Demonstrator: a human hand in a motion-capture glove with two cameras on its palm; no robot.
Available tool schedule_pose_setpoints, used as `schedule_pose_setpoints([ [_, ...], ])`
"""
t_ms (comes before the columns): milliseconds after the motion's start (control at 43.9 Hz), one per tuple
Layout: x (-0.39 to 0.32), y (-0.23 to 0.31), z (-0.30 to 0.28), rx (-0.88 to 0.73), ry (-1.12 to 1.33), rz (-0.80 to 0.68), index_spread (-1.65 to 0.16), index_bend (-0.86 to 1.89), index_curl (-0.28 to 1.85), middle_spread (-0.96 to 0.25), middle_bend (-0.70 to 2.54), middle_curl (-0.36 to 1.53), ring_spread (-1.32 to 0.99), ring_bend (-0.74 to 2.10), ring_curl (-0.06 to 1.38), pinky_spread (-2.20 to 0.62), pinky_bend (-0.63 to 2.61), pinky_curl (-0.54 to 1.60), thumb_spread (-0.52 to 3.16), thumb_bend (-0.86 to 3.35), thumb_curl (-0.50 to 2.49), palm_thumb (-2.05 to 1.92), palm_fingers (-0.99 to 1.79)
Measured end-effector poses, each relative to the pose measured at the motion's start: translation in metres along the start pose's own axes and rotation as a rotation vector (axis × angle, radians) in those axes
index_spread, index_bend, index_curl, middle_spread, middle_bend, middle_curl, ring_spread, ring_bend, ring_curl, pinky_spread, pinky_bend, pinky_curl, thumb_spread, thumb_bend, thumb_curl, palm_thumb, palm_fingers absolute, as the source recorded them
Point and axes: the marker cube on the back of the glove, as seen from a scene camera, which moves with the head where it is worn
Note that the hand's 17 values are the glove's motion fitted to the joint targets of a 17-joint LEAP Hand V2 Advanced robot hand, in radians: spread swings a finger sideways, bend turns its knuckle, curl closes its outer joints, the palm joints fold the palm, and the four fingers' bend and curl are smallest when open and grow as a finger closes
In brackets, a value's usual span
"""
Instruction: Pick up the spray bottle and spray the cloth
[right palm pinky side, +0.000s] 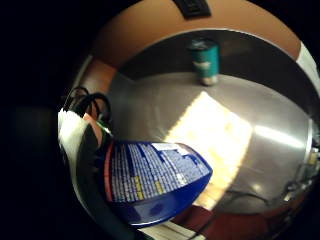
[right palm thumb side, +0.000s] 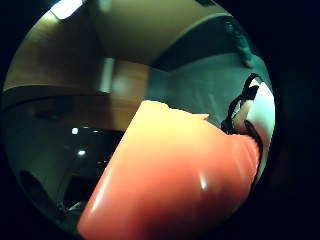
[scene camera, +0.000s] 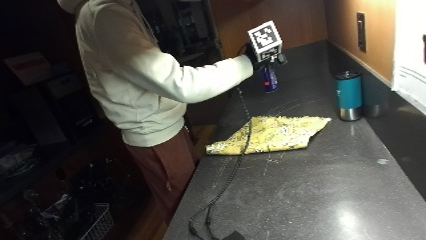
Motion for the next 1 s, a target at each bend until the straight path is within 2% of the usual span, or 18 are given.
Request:
schedule_pose_setpoints([
  [137,-0.016,-0.027,0.062,0.141,-0.299,-0.019,-0.09,0.48,0.54,-0.10,0.59,0.49,-0.21,0.52,0.43,-0.22,0.33,0.38,-0.05,-0.03,0.70,1.00,1.37],
  [228,-0.023,-0.020,0.098,0.092,-0.445,-0.068,-0.09,0.47,0.54,-0.10,0.59,0.49,-0.21,0.51,0.43,-0.22,0.33,0.37,-0.04,-0.03,0.70,1.00,1.36],
  [319,-0.010,-0.019,0.148,0.036,-0.341,-0.088,-0.09,0.47,0.54,-0.10,0.59,0.49,-0.21,0.51,0.43,-0.22,0.33,0.37,-0.04,-0.03,0.70,1.00,1.36],
  [410,0.006,-0.034,0.189,0.079,-0.301,-0.042,-0.09,0.46,0.54,-0.09,0.58,0.49,-0.21,0.51,0.43,-0.21,0.34,0.37,-0.03,-0.03,0.70,1.00,1.35],
  [546,0.015,-0.035,0.223,0.042,-0.354,0.001,-0.09,0.44,0.54,-0.09,0.58,0.49,-0.21,0.50,0.43,-0.21,0.34,0.37,-0.01,-0.03,0.71,1.02,1.35],
  [614,0.032,-0.041,0.238,0.066,-0.277,0.034,-0.09,0.44,0.54,-0.09,0.57,0.49,-0.21,0.50,0.43,-0.21,0.34,0.37,0.00,-0.03,0.71,1.02,1.34],
  [683,0.044,-0.061,0.248,0.185,-0.233,0.077,-0.10,0.43,0.54,-0.09,0.56,0.49,-0.21,0.50,0.43,-0.21,0.34,0.37,0.01,-0.03,0.72,1.02,1.33],
  [728,0.047,-0.066,0.251,0.211,-0.236,0.085,-0.10,0.43,0.54,-0.09,0.56,0.49,-0.21,0.49,0.43,-0.21,0.34,0.37,0.02,-0.03,0.72,1.03,1.33],
  [865,0.051,-0.071,0.253,0.193,-0.246,0.066,-0.10,0.42,0.54,-0.09,0.52,0.48,-0.20,0.49,0.43,-0.21,0.35,0.37,0.05,-0.03,0.73,1.02,1.31],
  [1001,0.047,-0.068,0.257,0.058,-0.214,0.030,-0.14,0.32,0.51,-0.10,0.44,0.45,-0.18,0.44,0.41,-0.20,0.41,0.38,0.17,-0.04,0.73,1.00,1.21],
])
